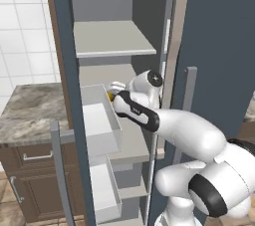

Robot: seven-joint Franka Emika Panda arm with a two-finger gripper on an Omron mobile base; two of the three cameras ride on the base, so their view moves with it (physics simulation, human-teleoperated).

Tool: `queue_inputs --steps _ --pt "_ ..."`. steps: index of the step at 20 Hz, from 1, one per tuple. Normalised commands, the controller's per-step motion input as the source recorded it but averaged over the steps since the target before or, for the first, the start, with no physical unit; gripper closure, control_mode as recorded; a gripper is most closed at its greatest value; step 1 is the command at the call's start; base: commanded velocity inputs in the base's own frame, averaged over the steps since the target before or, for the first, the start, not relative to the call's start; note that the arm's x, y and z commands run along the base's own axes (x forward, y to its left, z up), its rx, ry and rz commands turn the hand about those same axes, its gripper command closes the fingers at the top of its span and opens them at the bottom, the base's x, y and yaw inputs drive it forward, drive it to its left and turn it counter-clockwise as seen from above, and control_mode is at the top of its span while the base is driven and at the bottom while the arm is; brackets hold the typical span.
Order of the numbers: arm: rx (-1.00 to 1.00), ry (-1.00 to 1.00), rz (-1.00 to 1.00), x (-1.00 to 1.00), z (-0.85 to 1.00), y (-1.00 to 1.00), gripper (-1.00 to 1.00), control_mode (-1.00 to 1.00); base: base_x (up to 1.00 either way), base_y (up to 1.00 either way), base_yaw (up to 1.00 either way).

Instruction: Take the lemon and broccoli out of the freezer and place them in the tupperware container on the counter. Then put the tupperware containing the vegetables back in the freezer.

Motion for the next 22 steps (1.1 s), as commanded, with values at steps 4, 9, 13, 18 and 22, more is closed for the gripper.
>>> queue_inputs --steps 4,9,13,18,22 --pt "-0.01 0.00 0.00 0.36 -0.20 0.17 -1.00 -1.00 0.00 0.00 0.00" --pt "0.00 0.00 0.00 0.31 -0.16 0.08 -1.00 -1.00 0.00 0.00 0.00" --pt "0.00 0.00 0.00 0.33 -0.15 0.00 -1.00 -1.00 0.00 0.00 0.00" --pt "0.00 0.00 0.00 0.38 -0.12 0.00 -1.00 -1.00 0.00 0.00 0.00" --pt "0.00 0.00 0.00 0.33 -0.15 0.00 -1.00 -1.00 0.00 0.00 0.00"
